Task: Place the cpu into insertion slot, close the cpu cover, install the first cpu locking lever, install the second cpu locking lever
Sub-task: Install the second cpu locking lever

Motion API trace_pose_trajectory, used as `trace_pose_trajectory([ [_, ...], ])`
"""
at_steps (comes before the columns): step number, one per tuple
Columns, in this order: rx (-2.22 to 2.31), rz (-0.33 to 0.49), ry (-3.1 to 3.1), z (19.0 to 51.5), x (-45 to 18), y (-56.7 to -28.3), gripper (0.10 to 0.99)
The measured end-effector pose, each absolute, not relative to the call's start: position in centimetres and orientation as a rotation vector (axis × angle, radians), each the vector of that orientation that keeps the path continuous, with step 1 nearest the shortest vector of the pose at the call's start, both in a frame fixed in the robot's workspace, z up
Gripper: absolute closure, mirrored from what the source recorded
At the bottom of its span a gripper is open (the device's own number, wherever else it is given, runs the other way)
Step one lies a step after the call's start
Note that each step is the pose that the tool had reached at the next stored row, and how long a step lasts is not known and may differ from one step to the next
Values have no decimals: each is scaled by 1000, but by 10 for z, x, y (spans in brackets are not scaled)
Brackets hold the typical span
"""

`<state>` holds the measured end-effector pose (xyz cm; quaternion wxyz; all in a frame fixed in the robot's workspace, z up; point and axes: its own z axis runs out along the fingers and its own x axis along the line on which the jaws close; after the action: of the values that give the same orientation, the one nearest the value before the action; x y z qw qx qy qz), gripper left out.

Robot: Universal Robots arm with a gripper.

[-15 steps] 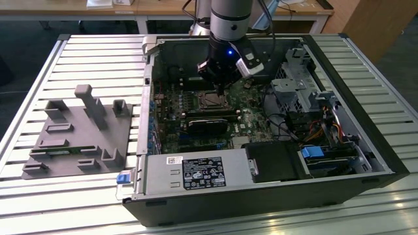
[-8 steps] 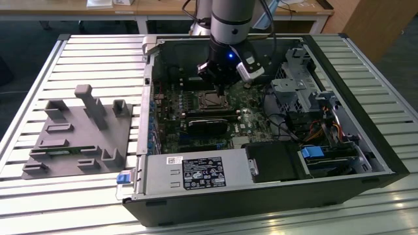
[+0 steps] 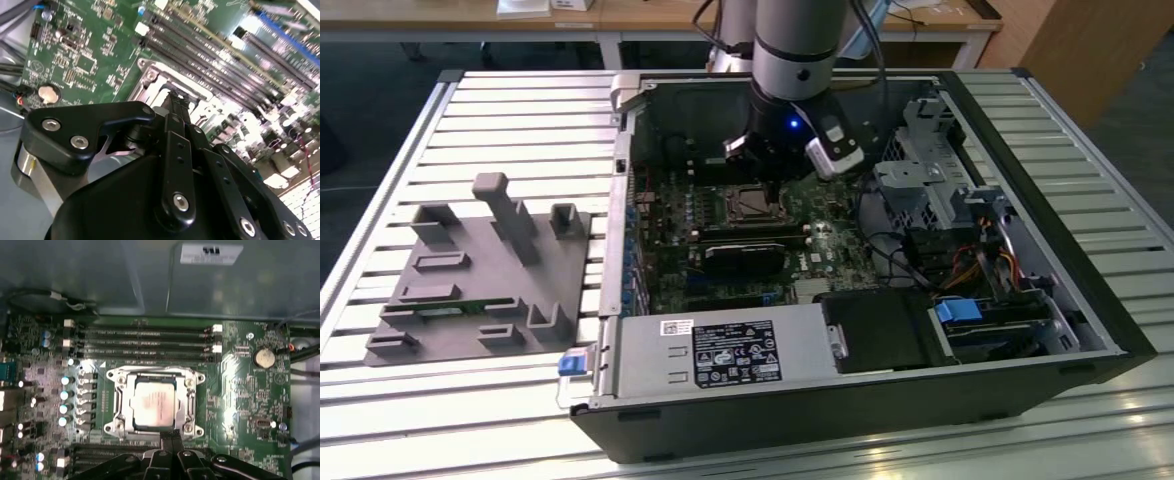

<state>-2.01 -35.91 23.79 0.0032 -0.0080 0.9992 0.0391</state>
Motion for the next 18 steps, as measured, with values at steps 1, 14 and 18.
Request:
trace_pose_trajectory([
  [1, -25, 123, 3133, 238, -20, -361, 980],
  [14, -25, 125, 3132, 235, -30, -373, 980],
  [18, -25, 125, 3132, 233, -36, -374, 980],
])
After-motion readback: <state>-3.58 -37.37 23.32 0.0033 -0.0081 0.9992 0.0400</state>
